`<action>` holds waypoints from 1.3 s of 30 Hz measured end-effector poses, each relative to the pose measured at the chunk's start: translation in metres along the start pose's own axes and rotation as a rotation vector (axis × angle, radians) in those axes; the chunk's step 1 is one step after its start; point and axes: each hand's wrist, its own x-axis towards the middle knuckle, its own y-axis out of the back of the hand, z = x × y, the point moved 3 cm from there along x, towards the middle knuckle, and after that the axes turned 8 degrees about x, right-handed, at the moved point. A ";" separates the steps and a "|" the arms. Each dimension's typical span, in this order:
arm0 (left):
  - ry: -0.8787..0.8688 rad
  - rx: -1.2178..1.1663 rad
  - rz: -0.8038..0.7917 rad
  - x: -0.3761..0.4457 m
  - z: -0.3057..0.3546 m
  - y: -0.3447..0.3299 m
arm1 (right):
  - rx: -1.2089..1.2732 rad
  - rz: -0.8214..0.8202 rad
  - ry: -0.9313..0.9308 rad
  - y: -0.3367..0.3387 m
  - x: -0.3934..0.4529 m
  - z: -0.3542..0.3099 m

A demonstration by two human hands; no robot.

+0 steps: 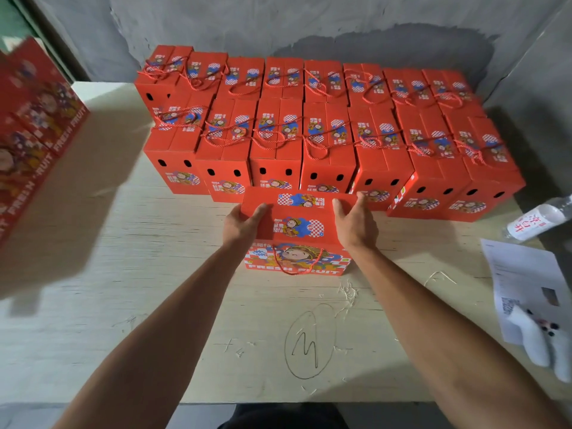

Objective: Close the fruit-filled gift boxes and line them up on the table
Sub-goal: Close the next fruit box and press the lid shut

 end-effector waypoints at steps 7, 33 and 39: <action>-0.588 0.874 0.159 -0.007 0.021 -0.004 | -0.217 0.119 0.617 0.004 -0.016 -0.016; -0.370 1.013 -0.300 -0.030 0.077 -0.008 | 0.281 -0.396 -0.087 0.060 -0.044 -0.023; -0.245 1.088 -0.275 -0.013 0.078 -0.012 | 0.178 -0.460 -0.081 0.049 -0.039 -0.023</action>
